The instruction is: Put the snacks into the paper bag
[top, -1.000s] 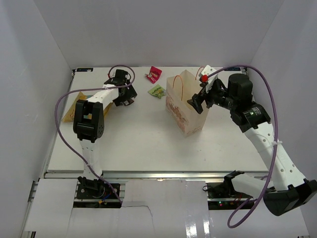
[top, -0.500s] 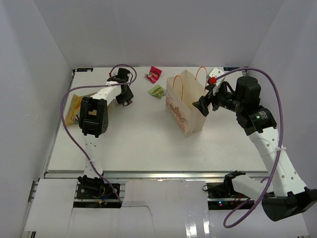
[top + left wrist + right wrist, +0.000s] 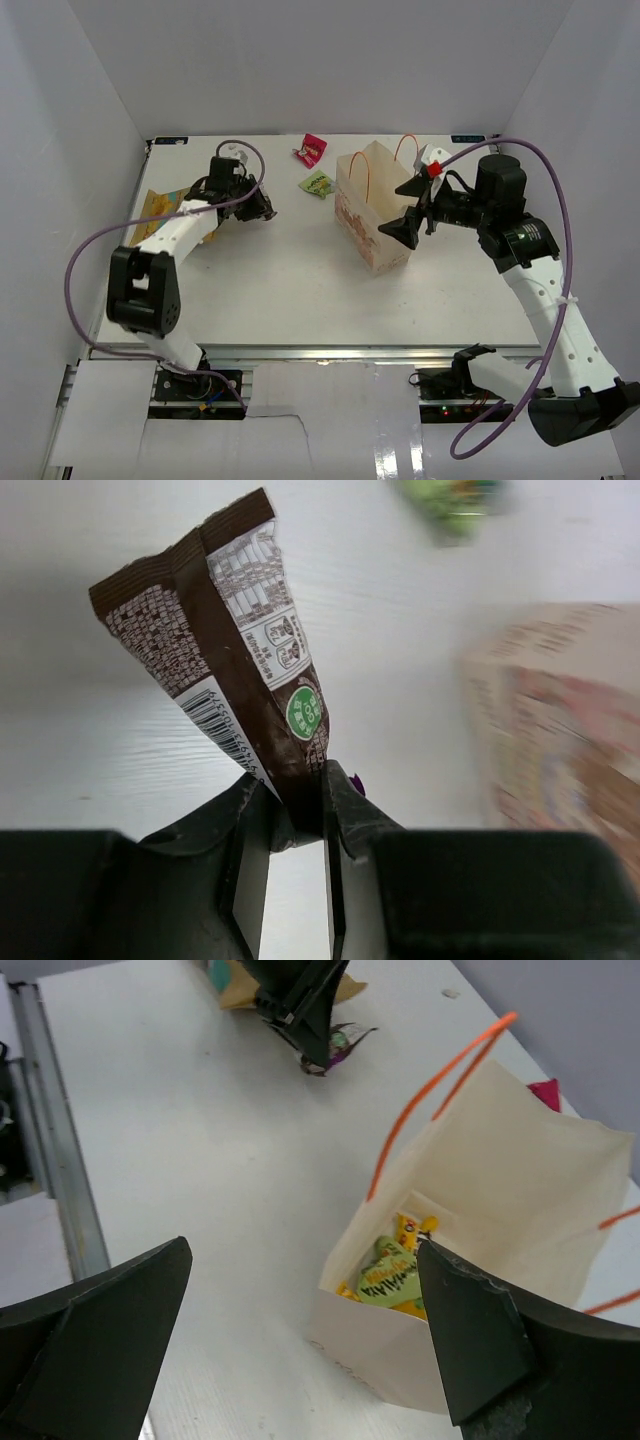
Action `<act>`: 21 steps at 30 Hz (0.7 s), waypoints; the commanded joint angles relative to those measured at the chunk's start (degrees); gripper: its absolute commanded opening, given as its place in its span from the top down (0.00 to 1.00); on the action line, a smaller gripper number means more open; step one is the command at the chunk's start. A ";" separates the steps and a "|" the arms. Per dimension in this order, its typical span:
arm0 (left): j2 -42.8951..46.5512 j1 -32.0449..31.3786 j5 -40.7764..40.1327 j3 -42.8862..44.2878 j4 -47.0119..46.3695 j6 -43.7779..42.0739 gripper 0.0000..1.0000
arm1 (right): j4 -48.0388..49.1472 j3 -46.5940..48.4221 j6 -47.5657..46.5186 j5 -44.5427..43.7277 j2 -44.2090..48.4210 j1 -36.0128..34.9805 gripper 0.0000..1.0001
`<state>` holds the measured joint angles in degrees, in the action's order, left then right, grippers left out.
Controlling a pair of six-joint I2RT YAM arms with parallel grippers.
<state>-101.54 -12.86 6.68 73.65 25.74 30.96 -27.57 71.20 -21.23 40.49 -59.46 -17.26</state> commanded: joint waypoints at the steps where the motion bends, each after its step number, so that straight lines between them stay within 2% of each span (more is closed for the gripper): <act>1: 14.15 -1.28 18.68 -8.47 -14.36 -2.04 0.67 | -0.73 0.96 5.14 9.34 -1.09 -0.58 0.00; 5: 26.02 -5.40 25.66 -18.78 -21.94 -1.87 0.67 | -1.78 3.85 11.64 9.53 -5.91 -4.09 0.08; 6: 30.56 -6.81 25.84 -20.54 -23.18 -2.13 0.67 | -1.70 5.51 14.79 8.56 -6.71 -6.71 0.08; 10: 39.28 -13.75 22.60 -28.10 -30.20 -2.31 0.67 | 1.90 8.16 27.07 5.22 -10.66 -11.39 0.10; 17: 44.93 -19.21 19.70 -29.53 -32.24 -0.99 0.67 | 6.83 9.92 43.44 -1.89 -15.50 -16.48 0.14; 21: 45.11 -22.63 19.07 -28.30 -32.24 -0.90 0.67 | 8.67 10.80 47.42 -5.15 -17.79 -18.16 0.14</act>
<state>-57.63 -33.52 26.74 43.81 -4.16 30.02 -22.94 79.20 18.96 38.72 -76.36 -34.30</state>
